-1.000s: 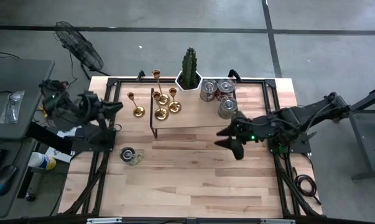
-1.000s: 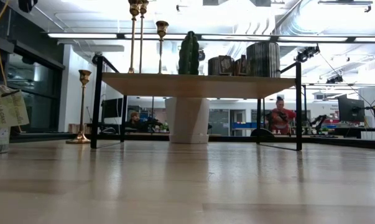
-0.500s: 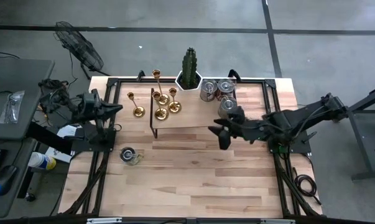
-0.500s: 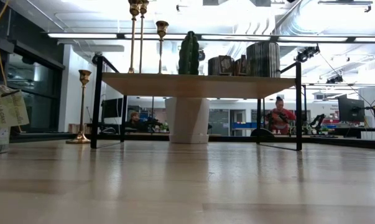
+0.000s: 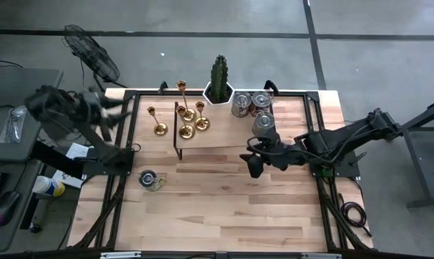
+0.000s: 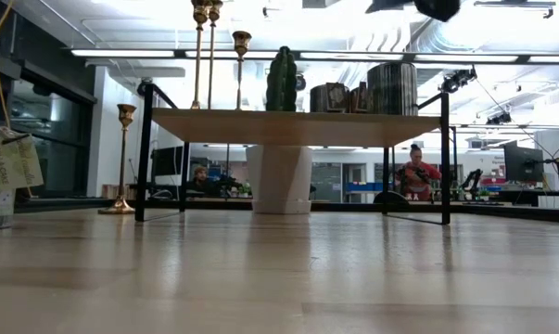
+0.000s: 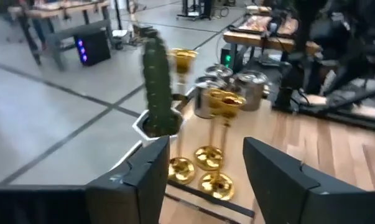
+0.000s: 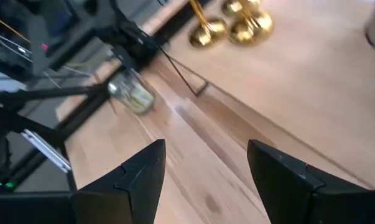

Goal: Pick & Place candle stick holders
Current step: Put the gold candle holder on the shelf

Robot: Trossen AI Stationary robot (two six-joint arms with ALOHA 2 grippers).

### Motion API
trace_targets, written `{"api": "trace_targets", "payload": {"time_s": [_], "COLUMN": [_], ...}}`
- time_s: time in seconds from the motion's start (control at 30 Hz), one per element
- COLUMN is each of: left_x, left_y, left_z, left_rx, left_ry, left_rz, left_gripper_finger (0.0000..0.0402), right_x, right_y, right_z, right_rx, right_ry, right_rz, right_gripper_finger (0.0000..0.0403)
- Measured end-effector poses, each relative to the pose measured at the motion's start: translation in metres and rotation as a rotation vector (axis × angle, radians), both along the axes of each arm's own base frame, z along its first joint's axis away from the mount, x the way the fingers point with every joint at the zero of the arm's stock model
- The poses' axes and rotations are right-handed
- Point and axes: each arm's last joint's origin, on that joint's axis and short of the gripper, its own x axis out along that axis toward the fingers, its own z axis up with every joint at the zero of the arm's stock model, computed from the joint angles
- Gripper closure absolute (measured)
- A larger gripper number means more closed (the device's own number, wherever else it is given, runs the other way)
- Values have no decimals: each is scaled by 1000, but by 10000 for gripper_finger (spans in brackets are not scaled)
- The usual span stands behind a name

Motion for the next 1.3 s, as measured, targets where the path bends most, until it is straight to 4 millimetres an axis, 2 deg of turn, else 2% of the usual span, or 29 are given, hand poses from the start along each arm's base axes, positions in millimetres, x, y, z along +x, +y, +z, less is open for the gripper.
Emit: {"api": "trace_targets", "payload": {"time_s": [0.13,0.27,0.6,0.77,0.93,1.03,1.13,1.3], "left_x": [-7,3,67,109,149,162,155,125], "left_y": [7,-5,-74,-94,-89,-79,-63,-31], "left_z": [9,11,12,9,3,-4,-9,-13], "left_rx": [-66,-131,-168,-241,-318,-359,-403,-424], "left_ry": [3,19,76,103,159,218,303,434], "left_rz": [-10,-85,-214,-260,-335,-326,-255,8], "left_gripper_finger": [195,194,194,194,194,194,194,194], "right_x": [-6,-10,-9,-10,-12,-14,-17,-22], "right_y": [1,1,-5,-5,-6,-7,-7,-8], "right_z": [-6,-10,-11,-10,-8,-8,-8,-8], "right_rx": [19,4,-57,-81,-133,-159,-158,-138], "right_ry": [71,123,153,162,173,190,209,249], "right_rz": [-16,-18,3,33,75,93,117,154], "right_gripper_finger": [183,183,183,183,183,183,183,183]}}
